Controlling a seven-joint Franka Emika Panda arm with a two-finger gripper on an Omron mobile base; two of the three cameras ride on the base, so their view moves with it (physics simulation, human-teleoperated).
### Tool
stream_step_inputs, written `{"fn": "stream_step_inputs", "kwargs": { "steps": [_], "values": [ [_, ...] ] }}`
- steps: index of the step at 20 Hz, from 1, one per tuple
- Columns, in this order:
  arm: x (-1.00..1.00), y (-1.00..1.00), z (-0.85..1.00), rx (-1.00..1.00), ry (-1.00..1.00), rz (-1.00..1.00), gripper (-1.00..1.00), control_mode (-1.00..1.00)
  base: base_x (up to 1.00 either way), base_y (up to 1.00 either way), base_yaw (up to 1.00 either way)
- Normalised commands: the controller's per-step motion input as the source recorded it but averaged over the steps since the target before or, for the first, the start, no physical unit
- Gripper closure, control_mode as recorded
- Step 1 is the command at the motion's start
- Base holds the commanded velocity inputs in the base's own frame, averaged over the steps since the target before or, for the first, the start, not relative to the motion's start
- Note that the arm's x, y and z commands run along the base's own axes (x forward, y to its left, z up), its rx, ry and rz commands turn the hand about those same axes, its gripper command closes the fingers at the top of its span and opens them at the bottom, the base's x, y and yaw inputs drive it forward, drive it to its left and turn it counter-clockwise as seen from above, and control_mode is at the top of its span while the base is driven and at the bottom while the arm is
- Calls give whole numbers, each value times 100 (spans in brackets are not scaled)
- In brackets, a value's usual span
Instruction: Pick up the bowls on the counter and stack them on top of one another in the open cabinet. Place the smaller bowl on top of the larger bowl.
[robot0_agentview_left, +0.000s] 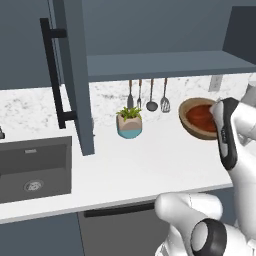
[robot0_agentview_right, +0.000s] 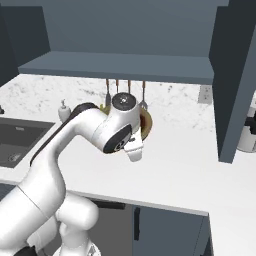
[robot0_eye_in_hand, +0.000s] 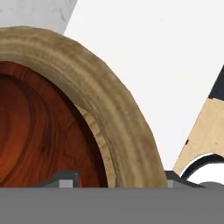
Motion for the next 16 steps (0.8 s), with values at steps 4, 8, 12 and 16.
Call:
{"fn": "stream_step_inputs", "kwargs": {
  "steps": [4,8,12,16],
  "values": [
    [-31,39,94,8,-24,-16,100,-100,0,0,0],
    [-5,40,98,4,-32,-7,100,-100,0,0,0],
    [9,20,97,0,-20,0,100,-100,0,0,0],
    [34,20,95,0,-6,1,100,-100,0,0,0]
  ]
}}
